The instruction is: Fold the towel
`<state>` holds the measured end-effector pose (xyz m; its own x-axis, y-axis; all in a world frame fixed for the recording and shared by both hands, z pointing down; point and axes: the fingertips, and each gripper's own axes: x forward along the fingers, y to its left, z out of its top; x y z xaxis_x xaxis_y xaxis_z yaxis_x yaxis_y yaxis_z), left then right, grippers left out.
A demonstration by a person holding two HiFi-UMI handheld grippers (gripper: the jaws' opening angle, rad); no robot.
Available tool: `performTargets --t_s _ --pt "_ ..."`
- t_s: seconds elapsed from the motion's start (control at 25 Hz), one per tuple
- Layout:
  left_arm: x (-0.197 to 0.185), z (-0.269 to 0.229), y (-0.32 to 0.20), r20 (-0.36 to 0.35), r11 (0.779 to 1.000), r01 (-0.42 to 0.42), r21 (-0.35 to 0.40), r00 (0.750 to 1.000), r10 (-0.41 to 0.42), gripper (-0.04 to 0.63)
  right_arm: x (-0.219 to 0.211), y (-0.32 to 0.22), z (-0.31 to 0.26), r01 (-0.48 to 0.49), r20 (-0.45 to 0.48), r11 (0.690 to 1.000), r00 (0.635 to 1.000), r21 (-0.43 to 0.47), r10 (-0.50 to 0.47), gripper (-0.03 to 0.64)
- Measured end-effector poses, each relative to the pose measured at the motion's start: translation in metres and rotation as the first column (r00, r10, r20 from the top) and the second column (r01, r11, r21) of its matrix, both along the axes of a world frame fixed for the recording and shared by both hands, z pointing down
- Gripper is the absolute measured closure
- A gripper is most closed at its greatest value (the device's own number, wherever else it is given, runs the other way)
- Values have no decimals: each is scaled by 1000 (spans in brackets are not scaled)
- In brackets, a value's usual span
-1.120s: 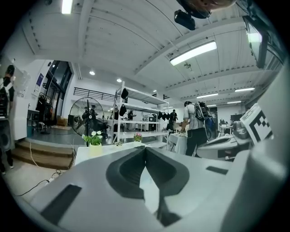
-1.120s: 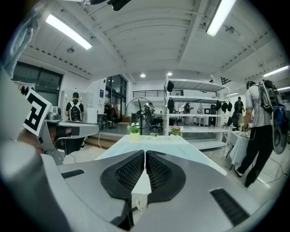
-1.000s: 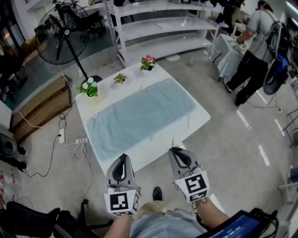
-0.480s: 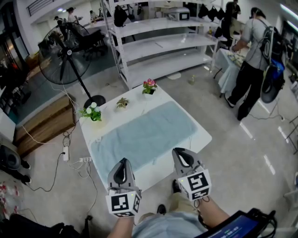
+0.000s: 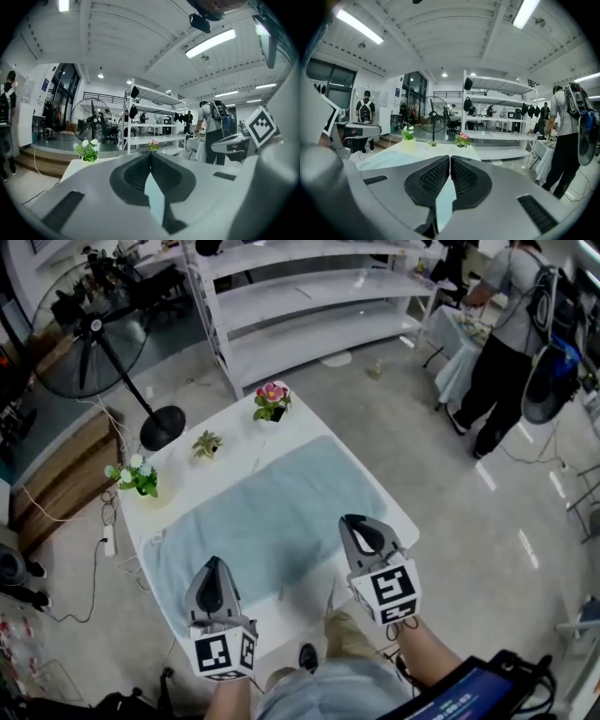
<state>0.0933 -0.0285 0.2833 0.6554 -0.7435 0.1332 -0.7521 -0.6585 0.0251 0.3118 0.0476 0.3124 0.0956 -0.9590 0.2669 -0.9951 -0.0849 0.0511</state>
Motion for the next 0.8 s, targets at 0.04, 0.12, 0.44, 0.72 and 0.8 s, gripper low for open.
performTargets --t_s 0.04,0.12,0.44,0.72,0.8 --pt "6 5 -8 6 1000 9 -11 1000 -9 589 14 -6 8 -5 1 1000 1000 -22 5 591" --pt "17 16 -24 20 999 28 -32 999 -28 589 44 -18 23 -18 6 998 1000 -61 18 591" --pt "42 61 -60 114 990 90 -112 990 -77 589 134 -41 104 -58 66 969 995 -241 76 556" --pt "56 91 -76 166 979 130 -155 981 -104 589 167 -45 172 -28 102 925 992 -380 72 497" --pt "59 99 -80 178 976 140 -168 978 -109 589 171 -46 181 -24 103 914 992 -405 72 486"
